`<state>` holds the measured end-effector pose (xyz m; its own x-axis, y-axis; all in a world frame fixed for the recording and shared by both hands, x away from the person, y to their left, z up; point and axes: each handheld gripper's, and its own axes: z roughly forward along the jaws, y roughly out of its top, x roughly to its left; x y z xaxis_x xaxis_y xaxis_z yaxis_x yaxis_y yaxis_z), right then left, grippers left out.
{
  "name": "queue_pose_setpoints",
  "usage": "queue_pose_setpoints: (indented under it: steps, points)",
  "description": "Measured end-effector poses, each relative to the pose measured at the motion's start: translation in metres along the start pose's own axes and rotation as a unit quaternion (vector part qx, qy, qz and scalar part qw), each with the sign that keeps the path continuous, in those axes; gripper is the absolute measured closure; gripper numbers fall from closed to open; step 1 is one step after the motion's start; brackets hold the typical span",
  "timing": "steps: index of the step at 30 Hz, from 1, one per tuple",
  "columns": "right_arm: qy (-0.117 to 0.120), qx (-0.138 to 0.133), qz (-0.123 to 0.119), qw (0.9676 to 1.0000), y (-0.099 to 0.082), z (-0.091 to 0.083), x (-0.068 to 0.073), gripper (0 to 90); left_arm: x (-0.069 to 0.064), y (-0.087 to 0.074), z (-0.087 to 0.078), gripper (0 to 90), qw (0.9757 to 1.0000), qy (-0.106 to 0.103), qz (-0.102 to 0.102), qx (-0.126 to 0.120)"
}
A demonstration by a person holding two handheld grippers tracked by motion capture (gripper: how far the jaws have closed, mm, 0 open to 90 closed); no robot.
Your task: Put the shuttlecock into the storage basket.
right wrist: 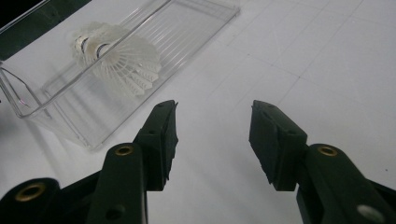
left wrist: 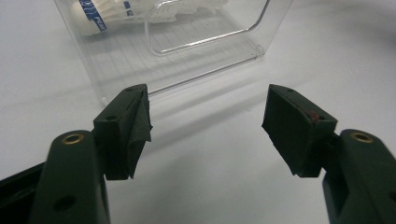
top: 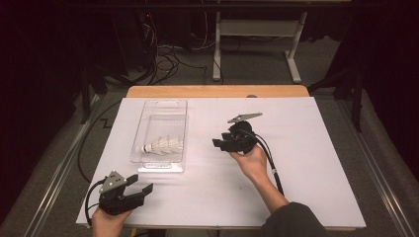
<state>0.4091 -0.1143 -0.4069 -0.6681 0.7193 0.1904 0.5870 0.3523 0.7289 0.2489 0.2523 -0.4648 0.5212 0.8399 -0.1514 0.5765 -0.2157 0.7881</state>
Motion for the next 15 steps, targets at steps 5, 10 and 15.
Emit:
queue_pose_setpoints:
  steps: [5,10,15]
  points:
    - [-0.002,0.000,0.003,1.0000,-0.0042,-0.0023,-0.0028,52.3,-0.0001,0.0000,0.0000,33.0,1.0000,0.000,0.000,0.000]
    - [-0.004,-0.003,0.004,1.0000,-0.0073,-0.0051,-0.0057,52.4,-0.0001,0.0001,0.0001,33.0,1.0000,0.000,0.001,0.000]
    - [-0.006,-0.003,0.009,0.9999,-0.0097,-0.0075,-0.0079,52.3,-0.0001,0.0000,0.0000,33.0,1.0000,0.000,0.000,0.000]
